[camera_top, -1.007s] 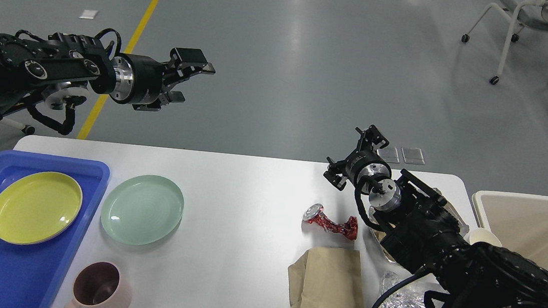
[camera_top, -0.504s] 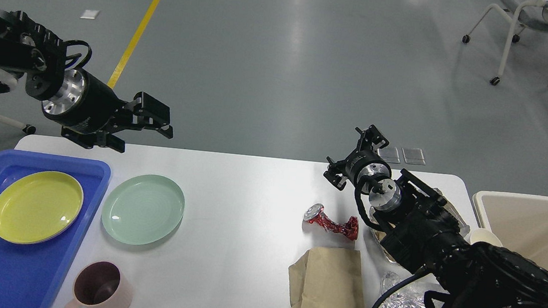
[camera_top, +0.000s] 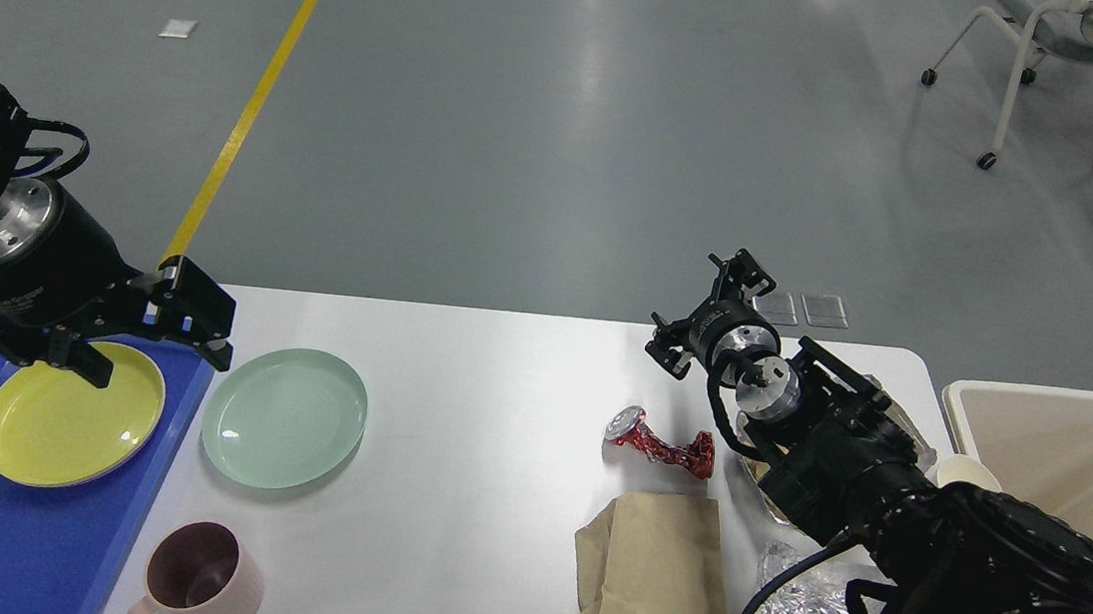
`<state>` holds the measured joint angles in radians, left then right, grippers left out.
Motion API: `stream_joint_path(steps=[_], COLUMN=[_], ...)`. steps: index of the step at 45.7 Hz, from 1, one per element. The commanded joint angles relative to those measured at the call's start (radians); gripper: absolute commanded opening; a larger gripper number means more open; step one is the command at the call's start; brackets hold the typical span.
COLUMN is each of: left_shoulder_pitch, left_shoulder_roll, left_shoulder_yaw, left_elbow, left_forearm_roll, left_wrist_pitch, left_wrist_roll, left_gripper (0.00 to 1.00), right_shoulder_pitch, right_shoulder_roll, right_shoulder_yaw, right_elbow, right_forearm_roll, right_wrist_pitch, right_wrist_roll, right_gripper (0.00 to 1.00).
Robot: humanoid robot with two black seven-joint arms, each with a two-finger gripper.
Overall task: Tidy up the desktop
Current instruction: 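Swing the left gripper over the pink mug and lower it, then grasp the rim of the pink mug with the left gripper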
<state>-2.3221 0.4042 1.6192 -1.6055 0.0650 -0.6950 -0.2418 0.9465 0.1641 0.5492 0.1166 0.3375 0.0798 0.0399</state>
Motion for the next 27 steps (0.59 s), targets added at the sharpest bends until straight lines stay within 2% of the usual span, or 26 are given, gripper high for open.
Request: stream_joint_path(steps=[1,10,13,21,27], left_shoulder_pitch=[0.001,0.099,0.147,0.291,0.391], left_shoulder_roll=[-0.005,-0.005,-0.01,-0.056,-0.065], left_shoulder_yaw=[0.044,0.048,0.041,0.034,0.004], left_elbow=[-0.019,-0.019,-0.019,-0.017,-0.005], left_forearm_roll=[0.048,0.124,0.127,0.127,0.133], left_wrist_pitch=[-0.026,0.006,0.054,0.244,0.325], left_wrist_roll=[0.001,0.006,0.004,0.004,-0.001], left_gripper=[1.0,1.0,1.0,1.0,1.0], right_shoulder_pitch=[0.0,0.0,0.0,0.0,0.0], right_shoulder_roll=[0.0,0.0,0.0,0.0,0.0], right_shoulder_yaw=[0.0,0.0,0.0,0.0,0.0], right_elbow=[0.0,0.0,0.0,0.0,0.0], right_forearm_roll=[0.0,0.0,0.0,0.0,0.0], right_wrist_pitch=[0.0,0.0,0.0,0.0,0.0], right_wrist_roll=[0.0,0.0,0.0,0.0,0.0], right_gripper=[1.0,1.0,1.0,1.0,1.0])
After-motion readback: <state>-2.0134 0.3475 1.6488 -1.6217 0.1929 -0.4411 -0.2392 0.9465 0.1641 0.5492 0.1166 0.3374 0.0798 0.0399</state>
